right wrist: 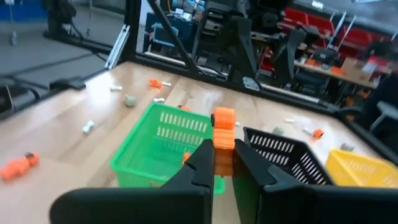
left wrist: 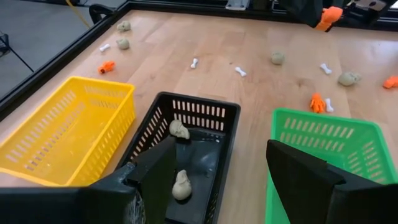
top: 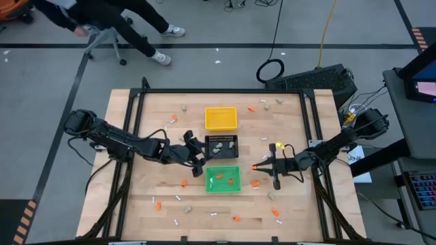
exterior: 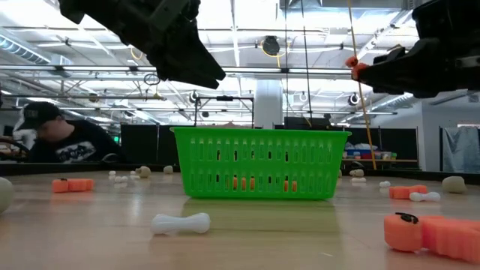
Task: Sort Halloween decoration
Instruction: Put the orange skeleton toy into the green basket, then put the gray skull toy into the black basket
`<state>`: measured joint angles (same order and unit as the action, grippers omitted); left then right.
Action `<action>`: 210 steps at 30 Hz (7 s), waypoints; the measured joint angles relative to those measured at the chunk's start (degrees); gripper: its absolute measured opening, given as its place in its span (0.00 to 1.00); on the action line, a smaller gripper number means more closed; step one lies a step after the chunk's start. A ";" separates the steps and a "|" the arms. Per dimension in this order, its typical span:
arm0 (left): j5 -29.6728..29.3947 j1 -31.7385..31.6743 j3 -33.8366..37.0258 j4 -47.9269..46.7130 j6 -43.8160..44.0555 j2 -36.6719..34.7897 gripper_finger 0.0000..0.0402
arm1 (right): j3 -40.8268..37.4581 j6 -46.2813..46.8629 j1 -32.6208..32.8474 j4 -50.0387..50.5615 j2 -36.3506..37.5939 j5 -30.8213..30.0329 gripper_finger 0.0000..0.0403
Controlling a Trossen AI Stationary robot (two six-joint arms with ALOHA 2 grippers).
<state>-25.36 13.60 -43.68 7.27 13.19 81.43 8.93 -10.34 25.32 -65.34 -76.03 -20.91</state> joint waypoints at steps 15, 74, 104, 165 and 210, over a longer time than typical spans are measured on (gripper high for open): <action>0.02 0.82 0.00 1.41 -0.04 0.00 0.62 | 1.87 22.07 0.00 0.06 0.00 0.07 0.04; 0.90 1.93 0.00 -7.71 1.44 -0.02 0.62 | 58.25 45.12 -7.34 84.63 -26.34 13.54 0.09; -9.59 1.79 0.00 -8.73 2.59 -0.02 0.62 | 58.17 31.54 10.30 92.96 -17.40 -22.55 0.35; 17.15 -25.24 -6.16 -43.98 -13.73 3.49 0.62 | 35.01 36.23 12.41 87.58 -3.10 -23.85 0.35; 24.75 -31.36 2.12 -35.38 -22.51 5.60 0.60 | 35.04 36.03 12.41 87.43 -3.10 -22.49 0.35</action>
<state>-0.61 -17.77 -41.56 -28.11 -9.32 87.02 43.97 25.68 37.74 22.09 -79.13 -43.40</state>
